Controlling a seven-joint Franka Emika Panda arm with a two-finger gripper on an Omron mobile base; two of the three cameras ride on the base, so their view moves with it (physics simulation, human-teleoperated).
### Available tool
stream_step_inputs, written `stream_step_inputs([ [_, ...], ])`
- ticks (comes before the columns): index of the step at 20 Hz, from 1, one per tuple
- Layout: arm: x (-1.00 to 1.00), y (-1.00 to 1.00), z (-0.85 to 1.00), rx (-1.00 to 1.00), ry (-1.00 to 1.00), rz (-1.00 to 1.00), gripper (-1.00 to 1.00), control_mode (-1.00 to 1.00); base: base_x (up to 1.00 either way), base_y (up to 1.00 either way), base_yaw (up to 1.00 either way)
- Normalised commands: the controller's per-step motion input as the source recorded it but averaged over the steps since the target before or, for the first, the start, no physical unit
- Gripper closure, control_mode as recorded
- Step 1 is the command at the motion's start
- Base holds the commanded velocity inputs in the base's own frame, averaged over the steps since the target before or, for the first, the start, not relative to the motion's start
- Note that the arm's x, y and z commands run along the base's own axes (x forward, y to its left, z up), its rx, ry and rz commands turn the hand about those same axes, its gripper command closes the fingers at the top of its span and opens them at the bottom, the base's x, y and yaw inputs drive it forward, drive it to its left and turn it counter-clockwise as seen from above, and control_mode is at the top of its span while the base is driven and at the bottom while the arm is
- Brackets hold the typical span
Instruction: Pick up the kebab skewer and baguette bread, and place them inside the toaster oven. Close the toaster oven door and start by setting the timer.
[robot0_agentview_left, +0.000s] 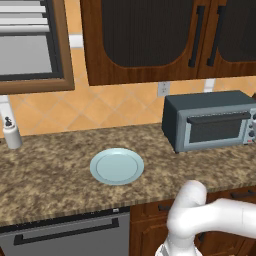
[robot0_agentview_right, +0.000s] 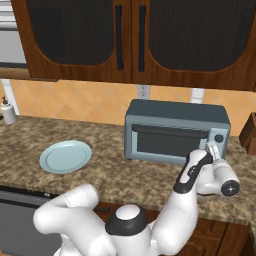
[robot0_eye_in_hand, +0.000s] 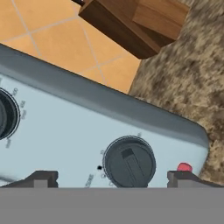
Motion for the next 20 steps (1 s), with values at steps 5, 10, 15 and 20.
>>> stream_step_inputs([
  [5,0.2,-0.28,-0.24,0.0,0.0,0.0,-1.0,-1.0,0.0,0.0,0.0],
  [10,0.24,-0.19,-0.3,0.0,0.0,0.0,-1.0,-1.0,0.0,0.0,0.0],
  [15,0.18,-0.12,-0.2,0.0,0.0,0.0,-1.0,-1.0,0.0,0.0,0.0],
  [20,0.15,-0.1,-0.27,0.0,0.0,0.0,-1.0,-1.0,0.0,0.0,0.0],
])
